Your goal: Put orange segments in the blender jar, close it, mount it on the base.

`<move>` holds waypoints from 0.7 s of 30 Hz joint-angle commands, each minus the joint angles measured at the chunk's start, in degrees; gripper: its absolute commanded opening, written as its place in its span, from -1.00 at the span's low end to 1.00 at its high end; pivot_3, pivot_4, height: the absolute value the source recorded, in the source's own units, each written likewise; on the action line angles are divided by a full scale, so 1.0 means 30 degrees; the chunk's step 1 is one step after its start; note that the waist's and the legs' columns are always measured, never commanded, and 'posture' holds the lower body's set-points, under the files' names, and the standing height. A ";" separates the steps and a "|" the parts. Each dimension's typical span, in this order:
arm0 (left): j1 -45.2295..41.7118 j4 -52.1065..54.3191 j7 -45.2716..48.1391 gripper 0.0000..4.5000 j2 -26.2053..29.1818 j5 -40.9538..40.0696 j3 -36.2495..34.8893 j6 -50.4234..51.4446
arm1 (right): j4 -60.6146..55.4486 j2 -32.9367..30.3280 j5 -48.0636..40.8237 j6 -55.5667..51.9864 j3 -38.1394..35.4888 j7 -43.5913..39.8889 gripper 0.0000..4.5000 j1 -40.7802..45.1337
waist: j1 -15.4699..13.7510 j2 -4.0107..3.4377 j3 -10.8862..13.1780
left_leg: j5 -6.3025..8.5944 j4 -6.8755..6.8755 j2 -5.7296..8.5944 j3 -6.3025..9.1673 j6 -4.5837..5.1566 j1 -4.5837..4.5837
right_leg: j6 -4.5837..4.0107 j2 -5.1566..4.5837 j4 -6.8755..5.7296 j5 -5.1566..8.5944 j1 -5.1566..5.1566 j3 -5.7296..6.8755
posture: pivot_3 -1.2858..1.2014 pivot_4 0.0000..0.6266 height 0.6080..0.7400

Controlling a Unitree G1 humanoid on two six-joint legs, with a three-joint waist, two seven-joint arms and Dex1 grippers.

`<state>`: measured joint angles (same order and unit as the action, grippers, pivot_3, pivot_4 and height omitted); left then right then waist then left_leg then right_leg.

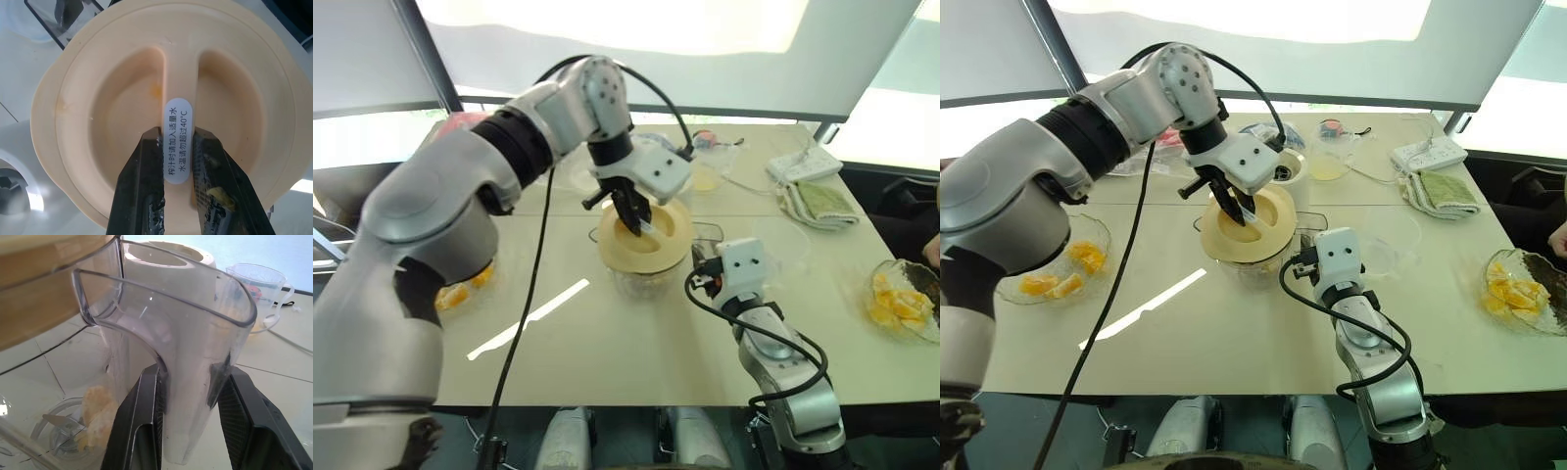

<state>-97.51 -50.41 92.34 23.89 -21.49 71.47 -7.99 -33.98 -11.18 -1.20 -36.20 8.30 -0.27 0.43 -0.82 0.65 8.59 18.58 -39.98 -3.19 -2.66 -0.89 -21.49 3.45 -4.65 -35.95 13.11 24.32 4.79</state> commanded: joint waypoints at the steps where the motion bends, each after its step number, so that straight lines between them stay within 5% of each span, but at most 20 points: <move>1: 0.2482 -0.0537 0.0053 -0.90 -0.0521 0.4255 0.0949 0.0975 | -0.0839 -0.0089 0.0622 0.0330 -0.0352 0.0076 -0.55 0.0153 | -0.0004 -0.0079 -0.0099 | 0.0001 0.0000 0.0025 0.0007 0.0000 0.0010 | 0.0022 -0.0011 0.0001 0.0013 -0.0014 -0.0026 | 0.03 -0.52 1.00; 4: 0.2560 -0.0296 0.0053 -0.90 -0.0698 0.5500 0.0453 0.2338 | -0.0758 -0.0097 0.0611 0.0316 -0.0383 0.0010 -0.55 0.0150 | -0.0004 -0.0165 -0.0187 | 0.0001 -0.0001 0.0086 0.0098 -0.0002 0.0051 | 0.0058 -0.0020 0.0032 0.0036 -0.0030 -0.0063 | 0.03 -0.52 1.00; 12: 0.1658 0.2547 0.0053 -0.90 -0.0778 0.2917 0.1305 0.9593 | -0.0314 0.0204 0.0824 0.0540 -0.0299 0.0237 -0.55 0.0230 | 0.0047 -0.0275 -0.0274 | 0.0017 0.0031 0.0158 0.0314 0.0023 0.0010 | 0.0145 -0.0009 0.0116 0.0087 -0.0119 -0.0068 | 0.03 -0.52 1.00; 21: 0.1768 0.6262 0.0053 -0.90 0.0765 0.2403 0.1498 1.2866 | -0.0183 0.0319 0.0909 0.0917 -0.0427 0.0260 -0.55 -0.0082 | 0.0115 -0.0300 -0.0328 | 0.0319 0.0074 0.0238 0.0384 0.0557 0.0032 | 0.0120 0.0022 -0.0032 0.0393 -0.0128 -0.0110 | 0.03 -0.52 1.00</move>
<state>-98.04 -31.92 91.65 26.06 -14.51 68.49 25.03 -32.26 -10.02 -0.82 -34.94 7.96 -0.43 0.61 -0.48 -0.25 7.60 19.65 -39.73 -2.40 -1.39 0.99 -21.36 3.77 -4.55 -36.09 14.38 23.94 4.45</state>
